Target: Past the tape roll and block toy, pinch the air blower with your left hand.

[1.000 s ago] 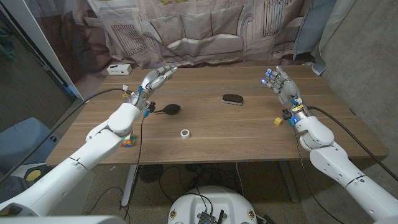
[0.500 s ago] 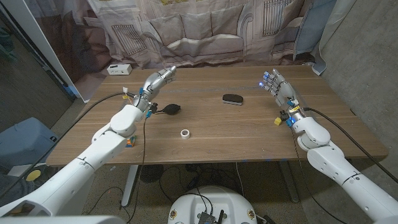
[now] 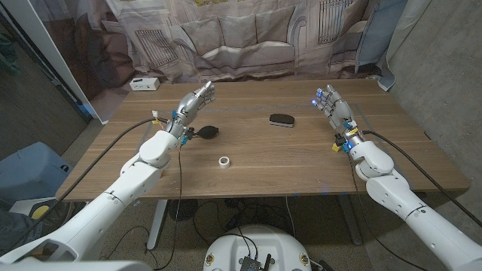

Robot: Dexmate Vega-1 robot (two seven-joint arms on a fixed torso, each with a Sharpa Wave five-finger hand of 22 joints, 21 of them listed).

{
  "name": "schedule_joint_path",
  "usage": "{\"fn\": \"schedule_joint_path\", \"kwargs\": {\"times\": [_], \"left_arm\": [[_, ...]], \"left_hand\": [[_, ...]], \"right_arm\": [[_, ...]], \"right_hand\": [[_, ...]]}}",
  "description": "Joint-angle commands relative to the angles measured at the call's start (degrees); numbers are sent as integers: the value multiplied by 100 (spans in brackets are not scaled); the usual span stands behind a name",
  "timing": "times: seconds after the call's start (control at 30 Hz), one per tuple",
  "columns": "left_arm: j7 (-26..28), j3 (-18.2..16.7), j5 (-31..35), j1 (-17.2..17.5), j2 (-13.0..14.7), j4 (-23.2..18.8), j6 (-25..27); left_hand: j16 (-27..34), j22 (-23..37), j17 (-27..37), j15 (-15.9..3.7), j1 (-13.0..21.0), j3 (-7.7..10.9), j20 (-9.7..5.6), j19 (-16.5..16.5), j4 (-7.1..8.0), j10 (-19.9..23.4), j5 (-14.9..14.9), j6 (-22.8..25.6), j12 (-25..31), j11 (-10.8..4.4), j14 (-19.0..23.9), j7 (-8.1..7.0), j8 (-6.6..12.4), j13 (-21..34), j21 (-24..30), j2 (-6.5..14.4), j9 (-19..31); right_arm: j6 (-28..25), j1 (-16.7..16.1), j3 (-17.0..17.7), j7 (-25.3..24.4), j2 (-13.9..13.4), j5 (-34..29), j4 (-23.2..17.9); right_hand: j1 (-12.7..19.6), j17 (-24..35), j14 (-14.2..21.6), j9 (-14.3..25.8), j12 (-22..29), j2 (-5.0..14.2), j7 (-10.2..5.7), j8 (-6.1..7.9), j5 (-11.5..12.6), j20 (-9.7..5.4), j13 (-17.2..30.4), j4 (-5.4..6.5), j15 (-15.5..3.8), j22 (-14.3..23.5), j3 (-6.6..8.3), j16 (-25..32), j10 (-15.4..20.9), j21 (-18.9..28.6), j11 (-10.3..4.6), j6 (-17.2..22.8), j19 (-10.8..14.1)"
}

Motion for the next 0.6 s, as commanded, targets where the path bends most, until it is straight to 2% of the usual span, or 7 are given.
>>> {"fn": "schedule_joint_path", "kwargs": {"times": [0.03,0.07,0.13,0.17,0.27,0.6], "left_arm": [[-110,170,-77,-192,-198,496,-240],[-64,172,-44,-192,-209,500,-253],[22,164,-10,-179,-248,515,-309],[44,163,-1,-173,-255,517,-325],[76,164,4,-156,-254,510,-317],[36,133,-110,-154,-273,610,-377]], "left_hand": [[-60,18,-2,8,-78,-39,43,-329,-17,-245,35,-172,-69,-4,-299,-2,-41,2,-78,31,-5],[-62,19,-1,-1,-81,-40,43,-363,-18,-277,36,-177,-77,1,-326,-6,-39,1,-82,33,-5],[-34,19,-2,-48,-90,-45,-3,-362,-24,-230,38,-122,-43,-95,-318,-64,-10,-2,-55,38,-6],[6,19,-4,-77,-97,-48,-99,-253,-32,-177,41,-24,-14,-121,-242,-64,26,-7,3,42,-7],[40,16,-7,-105,-96,-51,-125,-158,-46,-83,43,51,25,-158,-146,-38,48,-11,42,44,-7],[42,14,-9,-103,-88,-44,-105,-154,-59,-44,47,85,39,-104,-123,-26,50,-14,41,60,-7]], "right_arm": [[-4,194,-100,215,89,165,332],[-30,197,-95,207,95,195,324],[-5,222,-99,230,95,183,353],[1,231,-98,225,101,182,361],[25,264,-101,218,123,170,404],[-7,268,-126,90,197,163,384]], "right_hand": [[-1,7,-14,9,7,-67,4,-4,29,-16,-4,-9,3,17,-37,-11,-2,15,-6,-26,16],[-3,7,-9,9,8,-68,3,-2,29,-13,-4,-9,6,17,-39,-8,-3,20,-5,-26,21],[-5,7,-9,9,11,-70,6,1,30,-7,-4,-8,7,16,-41,-6,-1,24,-6,-25,26],[-7,7,-3,9,14,-71,1,3,30,-2,-4,-7,10,16,-42,-2,3,28,-6,-23,31],[-20,7,85,8,41,-75,-21,39,33,14,-6,-1,-4,16,-52,41,54,60,-35,46,88],[-43,9,134,8,84,-70,-26,80,38,14,-8,13,5,16,-64,67,164,82,4,143,124]]}}
